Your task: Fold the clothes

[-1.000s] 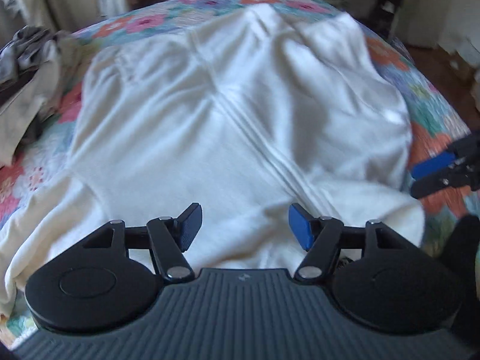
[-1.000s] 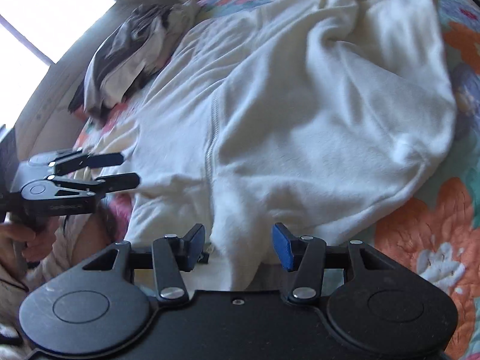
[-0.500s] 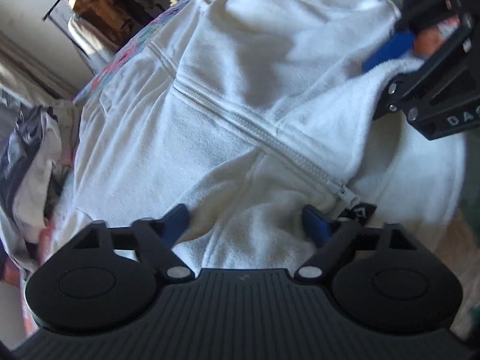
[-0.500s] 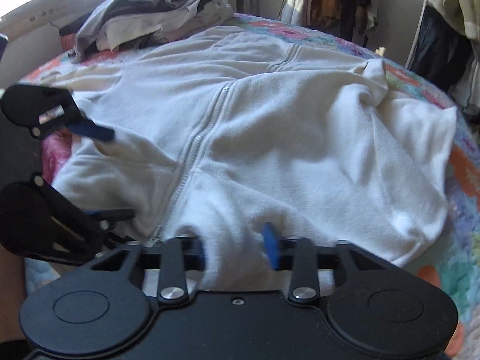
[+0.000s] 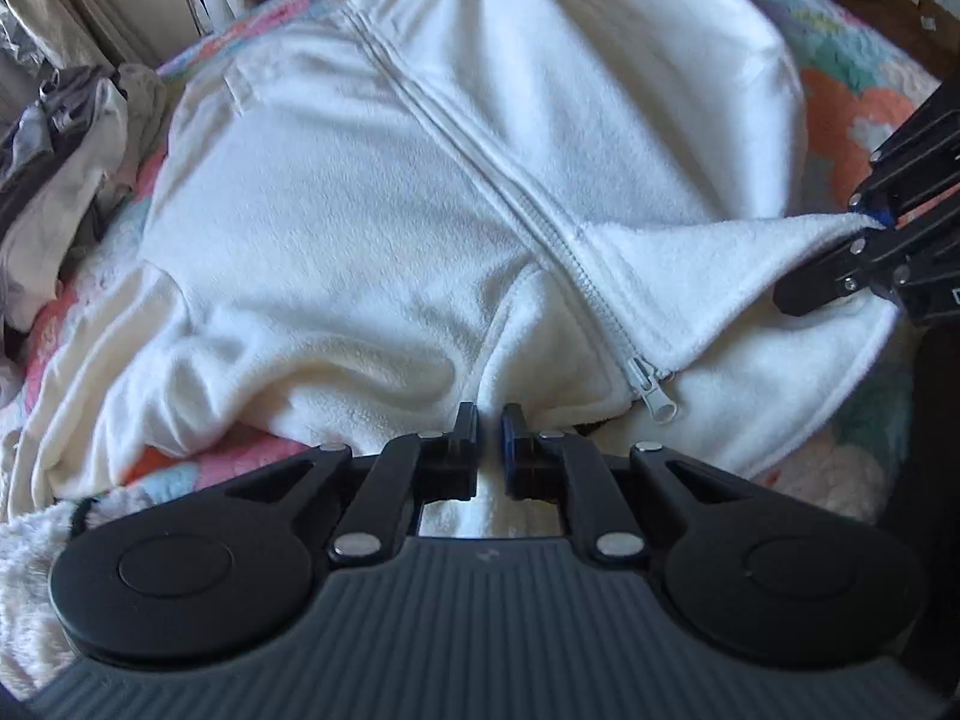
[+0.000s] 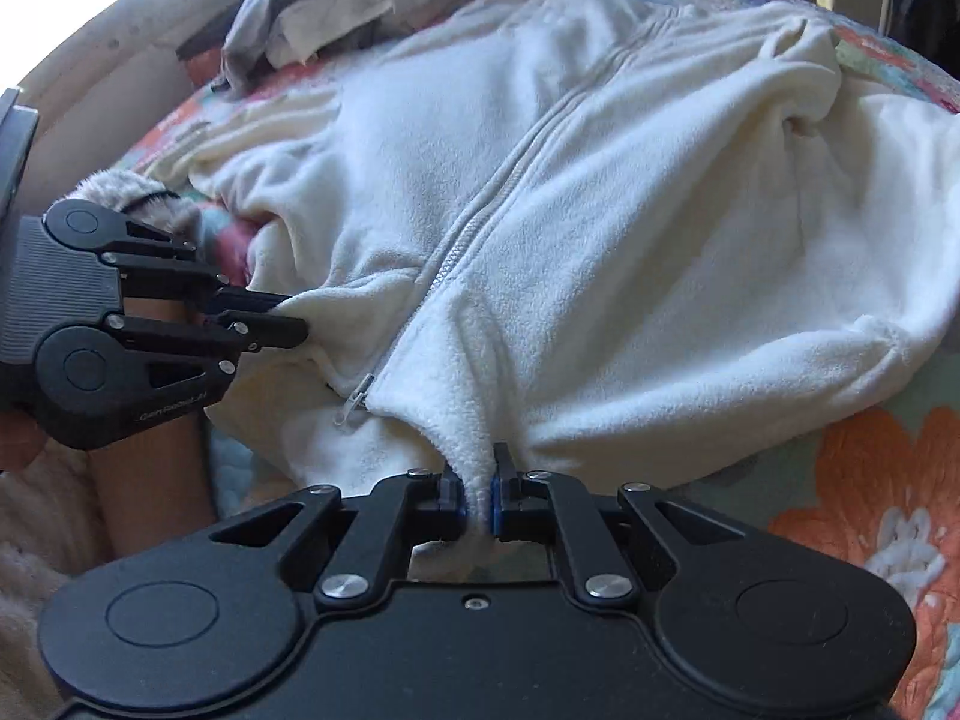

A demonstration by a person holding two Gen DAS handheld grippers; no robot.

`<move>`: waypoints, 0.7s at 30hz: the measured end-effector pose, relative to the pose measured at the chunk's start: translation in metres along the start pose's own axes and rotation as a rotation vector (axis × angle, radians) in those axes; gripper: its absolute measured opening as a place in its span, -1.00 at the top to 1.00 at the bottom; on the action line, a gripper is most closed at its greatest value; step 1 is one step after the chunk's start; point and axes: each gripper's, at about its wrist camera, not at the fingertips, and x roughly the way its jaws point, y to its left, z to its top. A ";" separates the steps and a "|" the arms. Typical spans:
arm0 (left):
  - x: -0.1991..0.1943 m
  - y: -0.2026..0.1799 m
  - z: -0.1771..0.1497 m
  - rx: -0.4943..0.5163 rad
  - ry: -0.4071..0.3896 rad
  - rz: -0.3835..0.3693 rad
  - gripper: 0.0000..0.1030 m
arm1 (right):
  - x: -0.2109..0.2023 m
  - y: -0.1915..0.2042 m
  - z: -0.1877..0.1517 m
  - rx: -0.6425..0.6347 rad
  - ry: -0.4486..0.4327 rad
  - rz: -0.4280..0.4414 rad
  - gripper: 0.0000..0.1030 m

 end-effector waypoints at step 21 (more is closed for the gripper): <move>-0.050 0.007 0.130 -0.009 -0.273 -0.212 -0.29 | -0.098 -0.116 -0.025 0.618 -0.342 0.040 -0.03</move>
